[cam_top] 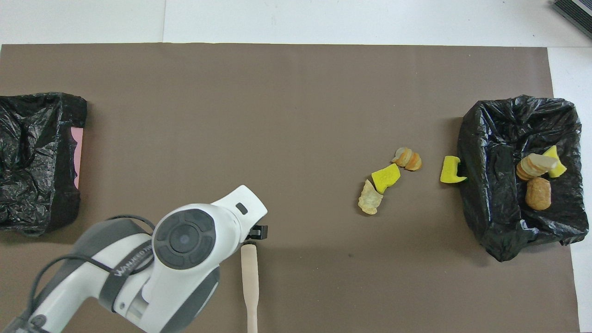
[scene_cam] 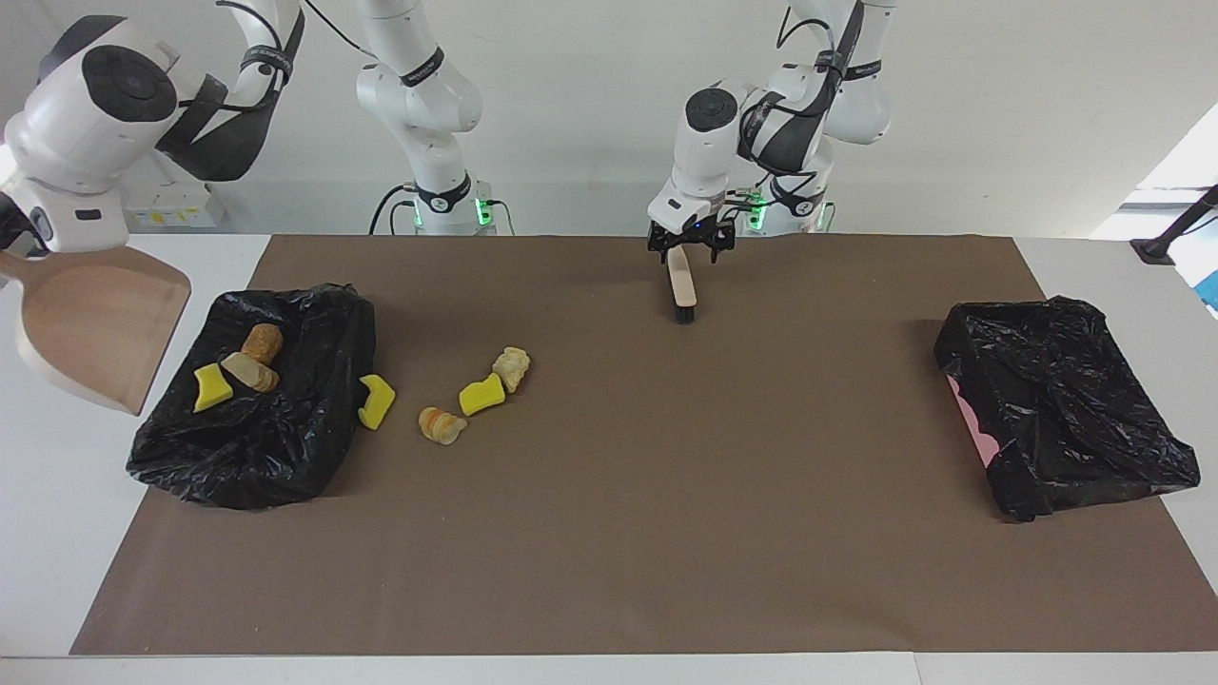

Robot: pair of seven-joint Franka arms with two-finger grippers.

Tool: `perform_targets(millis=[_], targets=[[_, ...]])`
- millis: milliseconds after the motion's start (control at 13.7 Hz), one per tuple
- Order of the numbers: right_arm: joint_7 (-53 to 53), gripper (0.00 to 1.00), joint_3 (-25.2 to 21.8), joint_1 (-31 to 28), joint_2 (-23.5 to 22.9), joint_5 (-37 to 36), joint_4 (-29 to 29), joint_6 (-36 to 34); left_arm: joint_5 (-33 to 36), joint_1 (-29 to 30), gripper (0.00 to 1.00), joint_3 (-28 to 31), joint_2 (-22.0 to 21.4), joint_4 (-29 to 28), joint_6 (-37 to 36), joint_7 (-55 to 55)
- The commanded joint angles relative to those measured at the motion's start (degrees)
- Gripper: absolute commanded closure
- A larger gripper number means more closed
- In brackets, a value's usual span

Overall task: Sweep and dump trash in bin
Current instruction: 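Tip the dustpan to dump trash into the bag while the left gripper withdraws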

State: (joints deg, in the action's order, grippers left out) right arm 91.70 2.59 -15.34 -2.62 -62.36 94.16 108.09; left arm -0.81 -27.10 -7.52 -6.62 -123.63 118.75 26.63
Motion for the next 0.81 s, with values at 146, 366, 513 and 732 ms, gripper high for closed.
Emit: perform_targets(millis=[146,366,513,732], targets=[[-0.8,1.00,0.5,0.5,3.1,-5.6,1.5,-0.7,1.2,9.9,0.00,-0.4,1.5,14.7,-10.9,-13.9],[-0.9,1.00,0.8,0.5,3.5,-6.6,1.3,-0.8,1.3,15.0,0.00,-0.3,1.2,20.9,-16.7,-21.1],[-1.2,1.00,0.9,0.5,3.7,-5.7,1.6,-0.8,1.3,19.3,0.00,-0.4,1.0,26.3,-21.4,-25.3],[-1.2,1.00,1.2,0.5,3.9,-0.5,2.1,-0.5,1.3,23.1,0.00,-0.2,1.4,32.8,-27.8,-28.6]])
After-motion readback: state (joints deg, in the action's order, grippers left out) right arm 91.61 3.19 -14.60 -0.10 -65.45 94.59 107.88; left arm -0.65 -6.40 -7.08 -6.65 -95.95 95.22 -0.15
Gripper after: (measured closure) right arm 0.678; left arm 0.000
